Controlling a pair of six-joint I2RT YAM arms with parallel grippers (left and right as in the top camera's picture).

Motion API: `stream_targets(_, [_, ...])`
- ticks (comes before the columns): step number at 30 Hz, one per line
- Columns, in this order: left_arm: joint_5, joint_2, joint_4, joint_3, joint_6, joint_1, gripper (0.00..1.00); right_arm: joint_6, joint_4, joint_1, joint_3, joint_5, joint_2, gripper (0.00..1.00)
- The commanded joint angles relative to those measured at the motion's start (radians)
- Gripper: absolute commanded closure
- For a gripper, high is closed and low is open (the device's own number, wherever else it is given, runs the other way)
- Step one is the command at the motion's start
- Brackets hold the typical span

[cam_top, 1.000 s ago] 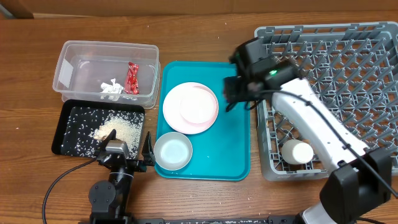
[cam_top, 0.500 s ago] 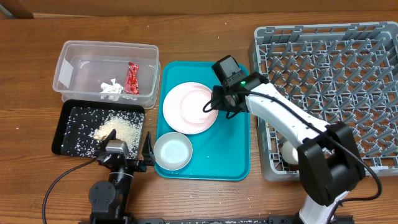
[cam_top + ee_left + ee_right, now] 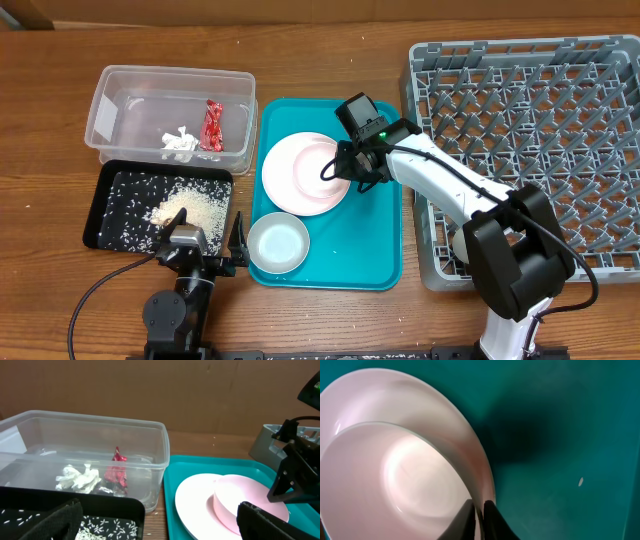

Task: Sort waste into correct bins and load items into the dishwasher
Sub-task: 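Lift the small bowl with the right gripper and set it in the rack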

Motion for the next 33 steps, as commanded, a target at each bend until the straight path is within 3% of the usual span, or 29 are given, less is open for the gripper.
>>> stream_targets(1, [0.003,-0.008,-0.002,-0.003,-0.01,0.009,0.0,0.004,0.002,0.014,-0.002,-0.007,-0.001,0.96])
stream_targets(8, [0.003,-0.008,-0.002,-0.003,-0.01,0.009,0.0,-0.017,-0.019,0.006,0.01,0.093,-0.074,0.96])
stream_targets(12, [0.003,-0.008,-0.002,-0.003,-0.01,0.009,0.0,-0.086,-0.051,0.006,0.025,0.218,-0.237,0.96])
stream_targets(15, [0.003,-0.008,-0.002,-0.003,-0.01,0.009,0.0,-0.077,-0.109,0.006,0.025,0.43,-0.34,0.96])
stream_targets(19, [0.003,-0.008,-0.002,-0.003,-0.01,0.009,0.0,0.023,-0.235,0.006,0.025,0.853,-0.428,0.96])
stream_targets(22, [0.003,-0.008,-0.002,-0.003,-0.01,0.009,0.0,0.137,-0.359,-0.003,0.025,1.191,-0.441,0.96])
stream_targets(25, [0.003,-0.008,-0.002,-0.003,-0.01,0.009,0.0,0.157,-0.423,-0.045,0.022,1.387,-0.425,0.96])
stream_targets(33, [0.003,-0.008,-0.002,-0.003,-0.01,0.009,0.0,0.149,-0.402,-0.257,0.021,1.361,-0.328,0.96])
